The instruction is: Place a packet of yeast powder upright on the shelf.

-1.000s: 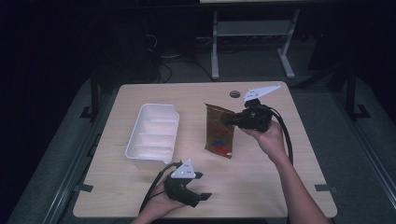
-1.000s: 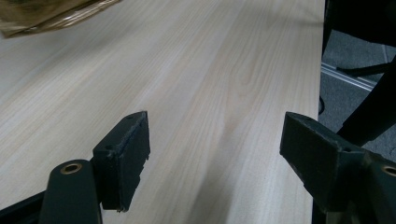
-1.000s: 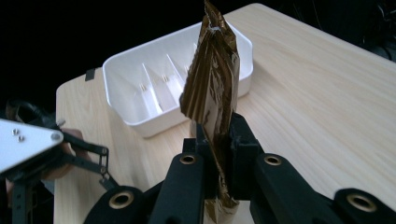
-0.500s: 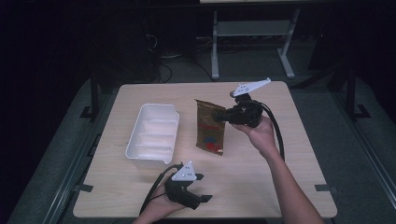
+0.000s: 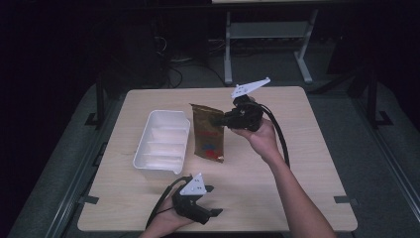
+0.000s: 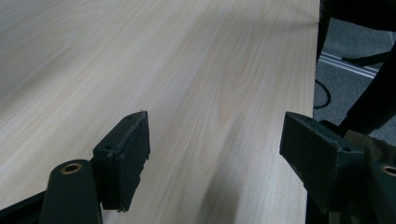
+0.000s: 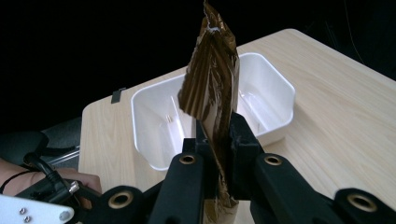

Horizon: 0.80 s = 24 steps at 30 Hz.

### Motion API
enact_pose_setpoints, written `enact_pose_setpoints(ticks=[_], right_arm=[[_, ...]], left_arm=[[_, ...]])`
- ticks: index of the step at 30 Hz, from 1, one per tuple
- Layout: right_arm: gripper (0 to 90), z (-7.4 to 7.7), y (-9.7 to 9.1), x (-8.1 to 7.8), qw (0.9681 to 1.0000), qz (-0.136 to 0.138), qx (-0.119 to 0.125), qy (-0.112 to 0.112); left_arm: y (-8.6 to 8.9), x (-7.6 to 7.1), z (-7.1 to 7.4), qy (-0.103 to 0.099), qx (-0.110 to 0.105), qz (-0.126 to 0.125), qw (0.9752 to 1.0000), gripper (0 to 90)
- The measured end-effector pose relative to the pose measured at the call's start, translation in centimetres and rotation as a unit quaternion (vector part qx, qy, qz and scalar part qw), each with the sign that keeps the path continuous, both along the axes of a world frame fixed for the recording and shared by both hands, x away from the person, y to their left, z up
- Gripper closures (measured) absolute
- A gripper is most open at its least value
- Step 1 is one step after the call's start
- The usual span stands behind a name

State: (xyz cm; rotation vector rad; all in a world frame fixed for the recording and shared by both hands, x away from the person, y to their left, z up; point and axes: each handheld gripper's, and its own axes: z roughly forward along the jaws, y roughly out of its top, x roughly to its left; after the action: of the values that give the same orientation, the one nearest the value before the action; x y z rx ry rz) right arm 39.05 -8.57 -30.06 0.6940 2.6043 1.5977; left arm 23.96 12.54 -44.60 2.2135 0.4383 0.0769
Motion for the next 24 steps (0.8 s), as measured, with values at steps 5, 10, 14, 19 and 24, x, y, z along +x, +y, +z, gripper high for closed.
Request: enact_pose_setpoints(ticks=[5,10,14,19,24], right_arm=[[85.1,0.5,1.0,0.1,0.9999,0.012,0.005,-0.002],[85.1,1.2,2.1,0.0,0.9996,0.024,0.012,-0.007],[85.3,1.9,3.0,0.0,0.9993,0.032,0.013,-0.014],[85.4,2.5,4.2,0.1,0.9988,0.042,0.015,-0.018],[85.4,2.7,5.5,0.4,0.9982,0.053,0.022,-0.017]], left_arm=[[0.2,-0.1,-0.1,-0.001,0.003,-0.001,1.0,23.9],[0.6,0.0,0.0,0.001,-0.002,0.005,1.0,23.9],[0.7,-0.2,0.2,-0.003,-0.004,0.007,1.0,23.9],[1.0,-0.4,0.2,-0.007,0.001,0.004,1.0,23.9],[1.1,-0.5,0.1,-0.008,0.008,0.004,0.9999,23.8]])
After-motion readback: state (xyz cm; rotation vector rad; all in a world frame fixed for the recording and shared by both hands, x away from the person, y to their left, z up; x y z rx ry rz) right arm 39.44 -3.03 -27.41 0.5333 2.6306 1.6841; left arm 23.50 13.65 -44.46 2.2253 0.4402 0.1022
